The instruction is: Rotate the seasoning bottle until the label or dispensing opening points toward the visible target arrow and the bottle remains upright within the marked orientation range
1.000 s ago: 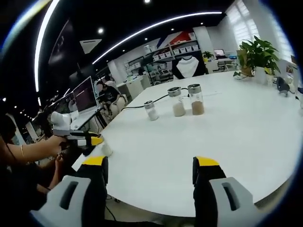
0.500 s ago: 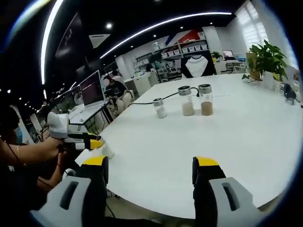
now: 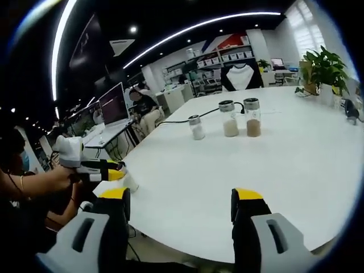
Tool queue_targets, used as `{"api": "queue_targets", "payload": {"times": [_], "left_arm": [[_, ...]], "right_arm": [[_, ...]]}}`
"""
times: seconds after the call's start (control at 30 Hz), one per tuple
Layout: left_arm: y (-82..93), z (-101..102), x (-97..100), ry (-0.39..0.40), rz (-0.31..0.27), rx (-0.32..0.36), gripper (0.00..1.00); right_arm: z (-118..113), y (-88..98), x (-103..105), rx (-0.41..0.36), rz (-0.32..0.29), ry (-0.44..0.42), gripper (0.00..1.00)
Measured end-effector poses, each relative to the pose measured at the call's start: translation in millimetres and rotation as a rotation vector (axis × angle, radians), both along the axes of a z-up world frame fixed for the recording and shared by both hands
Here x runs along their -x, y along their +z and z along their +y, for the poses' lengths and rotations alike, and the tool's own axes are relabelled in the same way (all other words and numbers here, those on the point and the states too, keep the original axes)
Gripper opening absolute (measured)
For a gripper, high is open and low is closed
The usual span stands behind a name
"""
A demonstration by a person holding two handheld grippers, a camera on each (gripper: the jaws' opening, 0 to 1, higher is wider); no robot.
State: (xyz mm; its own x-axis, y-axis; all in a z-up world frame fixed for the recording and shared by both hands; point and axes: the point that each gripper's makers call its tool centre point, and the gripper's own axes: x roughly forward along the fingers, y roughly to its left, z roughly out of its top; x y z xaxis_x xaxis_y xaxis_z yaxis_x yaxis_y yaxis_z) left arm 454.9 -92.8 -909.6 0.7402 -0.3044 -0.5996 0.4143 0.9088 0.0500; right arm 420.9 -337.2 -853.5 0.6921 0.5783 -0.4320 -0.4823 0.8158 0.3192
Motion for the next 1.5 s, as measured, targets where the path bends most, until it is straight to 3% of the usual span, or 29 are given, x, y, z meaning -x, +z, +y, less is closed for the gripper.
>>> {"api": "queue_targets", "payload": {"times": [0.2,0.33,0.47,0.73,1.03,1.17,1.5], "left_arm": [[1.6,1.6,1.9,-0.029,-0.006,-0.026,0.34],[-1.0,9.1,5.3,-0.033,0.008,-0.05,0.41],[-1.7,17.1,8.6,-0.006,0.025,-0.03,0.47],[-4.3,31.9,15.4,-0.012,0.052,-0.061,0.47],[-1.7,58.8,23.1,0.054,0.082,-0.09,0.44],[3.6,49.2,21.2,0.105,0.092,0.016,0.47],[4.1,13.4,12.5,0.095,0.094,0.046,0.52]], "right_arm": [[-0.9,7.4,-2.2,0.006,-0.025,-0.012,0.72],[-2.2,10.5,-5.7,0.002,-0.033,-0.014,0.72],[-4.7,10.3,-10.8,0.001,-0.035,-0.025,0.72],[-5.7,10.4,-16.9,-0.004,-0.035,-0.03,0.72],[-3.3,12.8,-24.6,-0.003,-0.041,-0.017,0.72],[-2.5,14.5,-26.6,-0.011,-0.047,-0.016,0.72],[-15.3,15.9,-26.0,-0.031,-0.047,-0.051,0.72]]}}
